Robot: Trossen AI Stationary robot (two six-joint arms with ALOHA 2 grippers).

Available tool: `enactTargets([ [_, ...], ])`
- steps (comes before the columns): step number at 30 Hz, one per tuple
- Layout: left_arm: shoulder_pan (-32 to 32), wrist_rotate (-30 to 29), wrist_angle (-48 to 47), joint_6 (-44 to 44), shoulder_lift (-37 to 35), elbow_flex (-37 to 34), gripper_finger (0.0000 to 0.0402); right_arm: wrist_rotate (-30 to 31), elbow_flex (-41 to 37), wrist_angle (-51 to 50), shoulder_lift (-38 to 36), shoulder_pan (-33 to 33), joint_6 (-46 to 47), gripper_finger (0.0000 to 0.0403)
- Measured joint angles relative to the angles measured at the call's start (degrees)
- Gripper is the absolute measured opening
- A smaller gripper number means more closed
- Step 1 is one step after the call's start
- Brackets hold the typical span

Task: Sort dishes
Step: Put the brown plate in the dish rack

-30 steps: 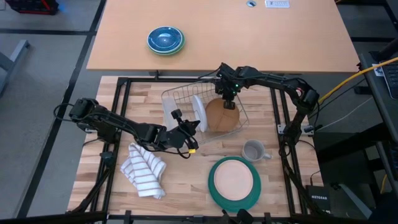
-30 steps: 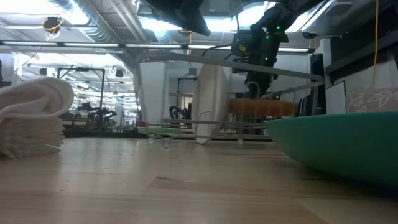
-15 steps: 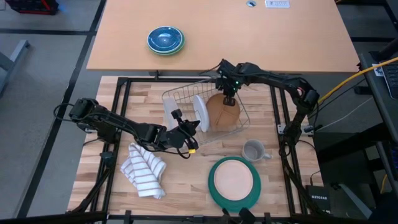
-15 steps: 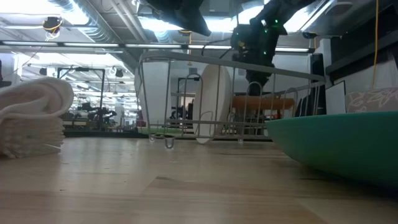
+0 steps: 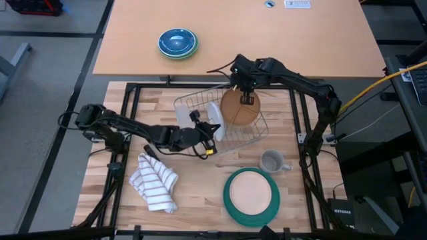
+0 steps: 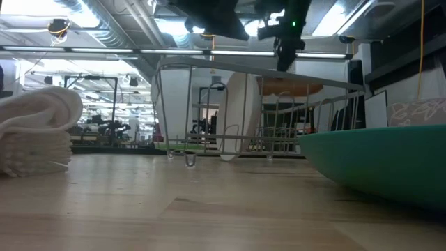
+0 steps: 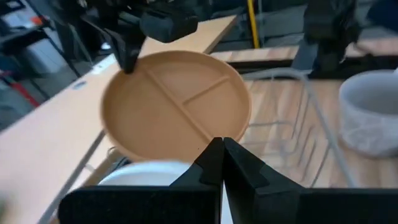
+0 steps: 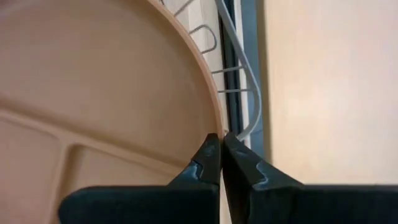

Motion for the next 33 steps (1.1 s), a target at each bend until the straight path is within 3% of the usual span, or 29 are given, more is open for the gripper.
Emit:
enactTargets([
  [7, 4.7, 6.0, 1.0, -5.6, 0.0, 0.0, 0.0, 3.1, 6.3, -4.5, 0.0, 4.1, 0.1, 0.0004],
  [22, 9.0, 6.6, 2.4, -7.4, 0.0, 0.0, 0.0, 7.8, 11.3, -8.0, 0.0, 10.3, 1.5, 0.0005],
  [33, 8.0, 6.6, 12.8, 9.5, 0.0, 0.0, 0.0014, 8.3, 11.3, -8.8, 0.0, 12.4, 1.5, 0.0004],
])
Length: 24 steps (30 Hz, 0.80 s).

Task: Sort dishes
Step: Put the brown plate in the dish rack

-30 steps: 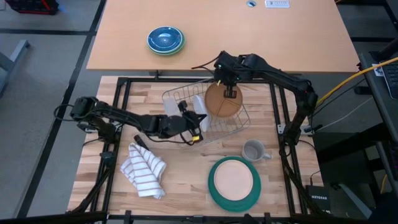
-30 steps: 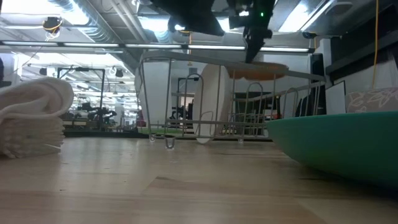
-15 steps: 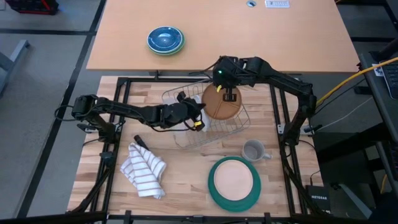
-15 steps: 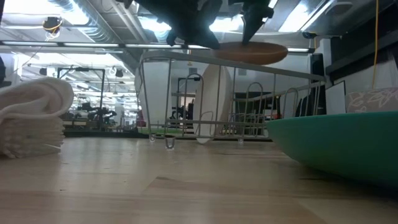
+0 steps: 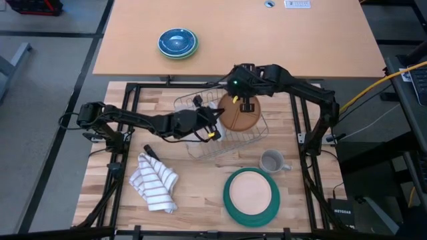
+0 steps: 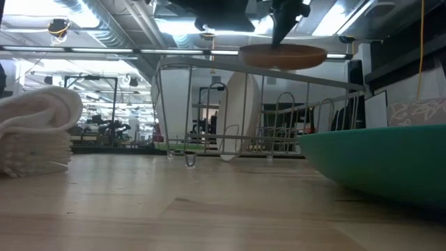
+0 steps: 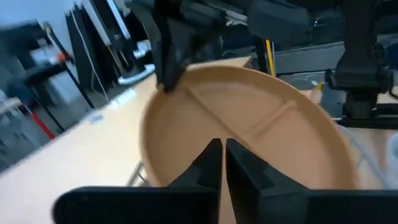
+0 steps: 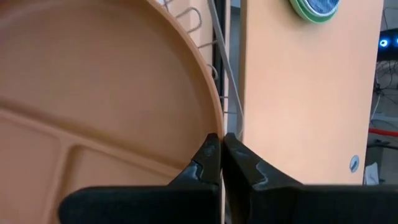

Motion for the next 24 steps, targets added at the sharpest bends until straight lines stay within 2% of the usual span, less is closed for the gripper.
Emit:
enactTargets([
  [6, 0.3, -0.7, 6.6, 7.3, 0.1, 0.0, 0.0086, 0.1, 0.0, 0.2, 0.0, 2.7, -0.2, 0.0004],
  [11, 1.4, -3.7, 6.8, 9.1, 0.1, 0.0, 0.0132, 0.6, 0.0, 1.0, 0.0, 5.3, -0.2, 0.0003],
  [17, 2.6, -3.9, 5.2, 7.8, 0.1, 0.0, 0.0143, 1.7, 0.0, 2.7, 0.0, 8.3, -0.2, 0.0005],
  [24, 2.5, -3.9, 3.2, 8.2, 0.0, 0.0, 0.0128, 4.2, 0.0, 3.8, 0.0, 10.2, -0.2, 0.0004],
])
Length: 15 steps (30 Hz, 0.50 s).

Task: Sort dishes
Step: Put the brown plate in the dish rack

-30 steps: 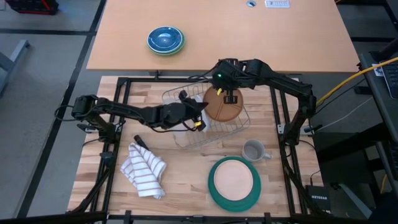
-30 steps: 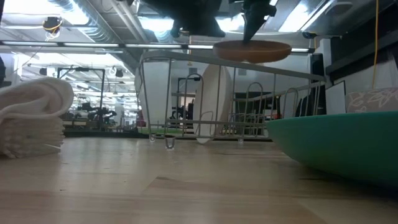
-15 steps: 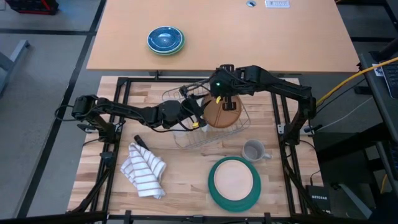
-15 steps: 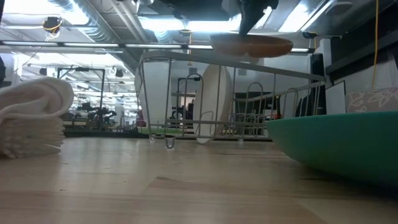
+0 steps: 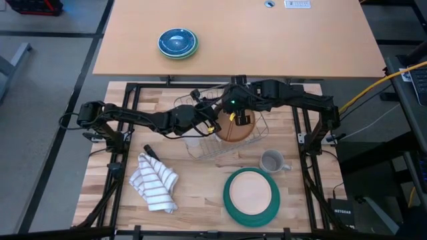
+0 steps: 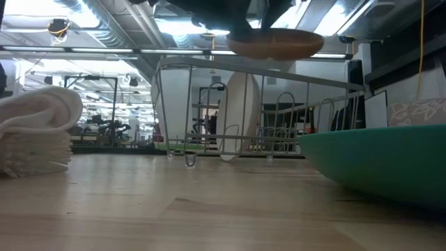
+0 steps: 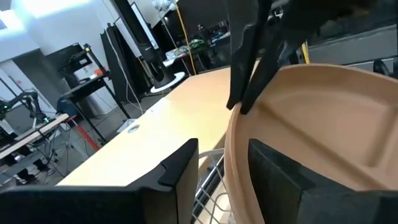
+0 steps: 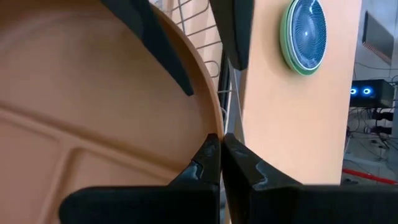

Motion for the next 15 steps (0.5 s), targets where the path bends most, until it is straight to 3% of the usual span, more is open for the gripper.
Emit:
enactTargets([
  [8, 0.3, 0.0, -2.5, 0.0, 0.0, 0.0, 0.0098, -0.2, 0.0, 2.3, 0.0, 0.0, -1.4, 0.0003],
  [15, 0.7, 0.0, -2.0, 2.0, 0.0, 0.0, 0.0042, -1.2, 0.0, 2.8, 0.0, 0.0, -1.5, 0.0005],
])
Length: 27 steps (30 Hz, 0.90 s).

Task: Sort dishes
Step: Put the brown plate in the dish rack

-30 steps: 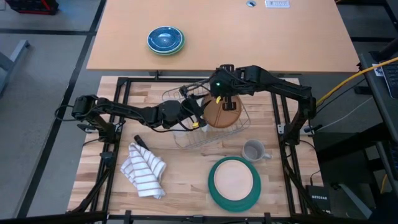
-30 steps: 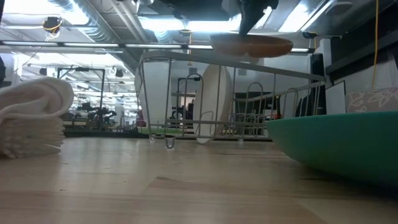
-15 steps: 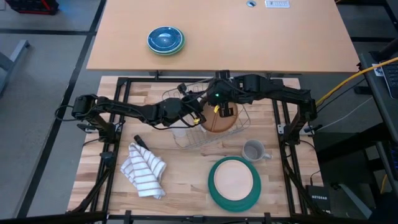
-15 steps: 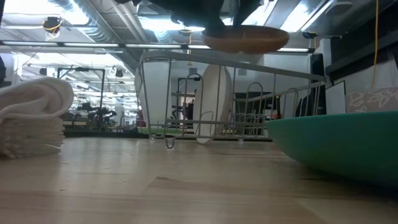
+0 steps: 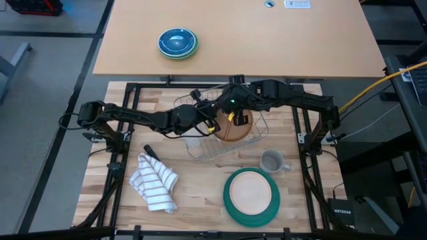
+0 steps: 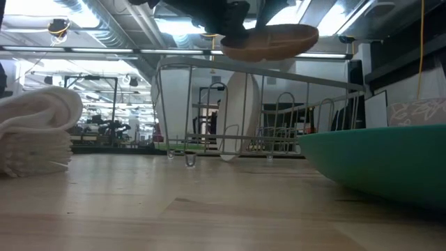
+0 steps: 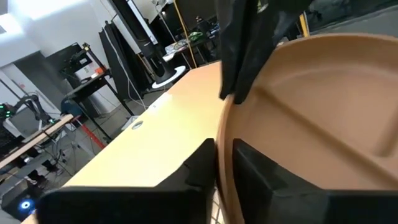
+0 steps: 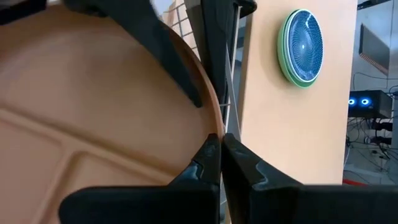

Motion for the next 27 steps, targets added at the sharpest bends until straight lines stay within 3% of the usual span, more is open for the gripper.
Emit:
enactTargets([
  [4, 0.7, 0.0, 0.1, 0.0, 0.0, 0.0, 0.0009, -0.4, 0.0, 0.1, 0.0, 0.0, 0.0, 0.0005],
  [19, 1.9, -0.1, 0.0, 1.6, 0.0, 0.0, 0.0004, -0.9, 0.0, 7.4, 0.0, 0.0, -4.0, 0.0006],
  [27, 2.1, 0.0, 3.0, 8.5, 0.0, 0.0, 0.0002, -0.2, 2.8, 11.9, -0.2, 0.0, -10.7, 0.0006],
])
